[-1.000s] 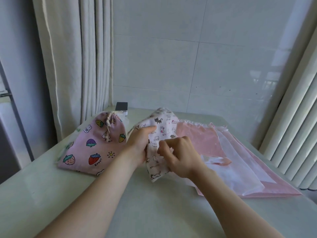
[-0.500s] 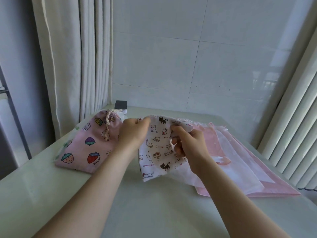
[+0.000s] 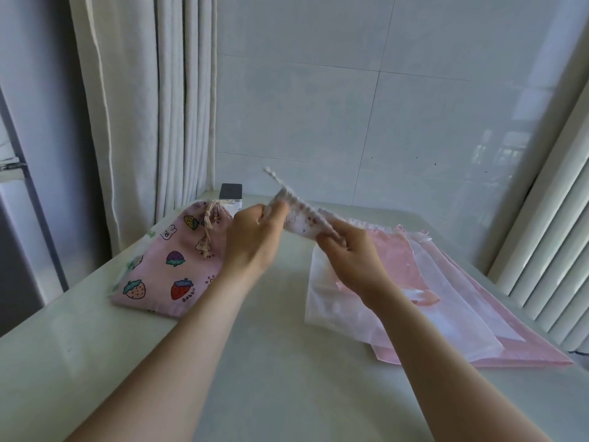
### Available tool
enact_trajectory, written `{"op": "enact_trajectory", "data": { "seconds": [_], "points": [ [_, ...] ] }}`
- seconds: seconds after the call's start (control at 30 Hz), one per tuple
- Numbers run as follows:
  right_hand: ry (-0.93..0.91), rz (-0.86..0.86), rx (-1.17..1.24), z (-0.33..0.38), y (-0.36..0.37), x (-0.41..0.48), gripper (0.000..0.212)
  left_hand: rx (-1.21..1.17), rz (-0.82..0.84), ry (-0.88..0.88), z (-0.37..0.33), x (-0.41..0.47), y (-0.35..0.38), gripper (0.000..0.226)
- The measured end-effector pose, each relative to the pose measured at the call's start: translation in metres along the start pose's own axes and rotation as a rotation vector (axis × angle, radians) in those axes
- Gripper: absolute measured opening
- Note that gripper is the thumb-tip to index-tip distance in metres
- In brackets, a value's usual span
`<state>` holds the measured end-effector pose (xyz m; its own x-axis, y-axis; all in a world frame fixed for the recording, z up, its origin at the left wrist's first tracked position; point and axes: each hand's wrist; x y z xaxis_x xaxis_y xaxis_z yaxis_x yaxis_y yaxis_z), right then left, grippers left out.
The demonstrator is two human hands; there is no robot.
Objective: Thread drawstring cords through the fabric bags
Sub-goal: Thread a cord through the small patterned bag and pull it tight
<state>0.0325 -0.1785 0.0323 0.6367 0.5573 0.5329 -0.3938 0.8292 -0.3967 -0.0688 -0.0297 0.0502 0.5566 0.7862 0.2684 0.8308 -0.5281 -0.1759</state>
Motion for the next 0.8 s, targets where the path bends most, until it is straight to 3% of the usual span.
{"op": "enact_trajectory", "data": {
  "seconds": [0.1, 0.27, 0.33, 0.4, 0.53, 0.67, 0.8],
  "points": [
    [0.037, 0.054, -0.342, -0.015, 0.001, -0.004, 0.016, 0.133, 0.021, -0.075, 0.016, 0.005, -0.001, 0.058],
    [0.067, 0.033, -0.660, -0.020, -0.005, -0.014, 0.019, 0.251, 0.067, -0.051, 0.026, 0.004, -0.004, 0.027],
    [0.071, 0.008, -0.643, -0.019, -0.009, -0.016, 0.025, 0.177, 0.100, -0.077, 0.024, 0.001, -0.001, 0.017],
    [0.086, -0.020, -0.600, -0.014, -0.010, -0.018, 0.033, 0.037, 0.121, -0.149, 0.023, -0.001, 0.003, 0.027],
    [0.009, -0.082, -0.502, -0.012, -0.006, -0.019, 0.023, -0.126, 0.146, -0.204, 0.023, 0.004, 0.009, 0.012],
    [-0.088, -0.149, -0.450, -0.016, -0.003, -0.018, 0.023, -0.220, 0.135, -0.136, 0.025, 0.006, 0.011, 0.026],
    [0.084, -0.195, -0.164, -0.010, -0.006, -0.019, 0.027, -0.300, 0.011, -0.127, 0.026, 0.009, 0.006, 0.023]
  ]
}}
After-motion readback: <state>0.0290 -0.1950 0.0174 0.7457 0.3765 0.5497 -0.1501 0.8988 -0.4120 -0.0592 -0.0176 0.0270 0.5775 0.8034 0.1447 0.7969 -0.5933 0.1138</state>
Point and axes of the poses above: each hand's wrist, its own x-axis towards the middle knuckle, its own y-axis out of the palm, z = x × y, and after that the axes turned 6 degrees about -y, right-handed
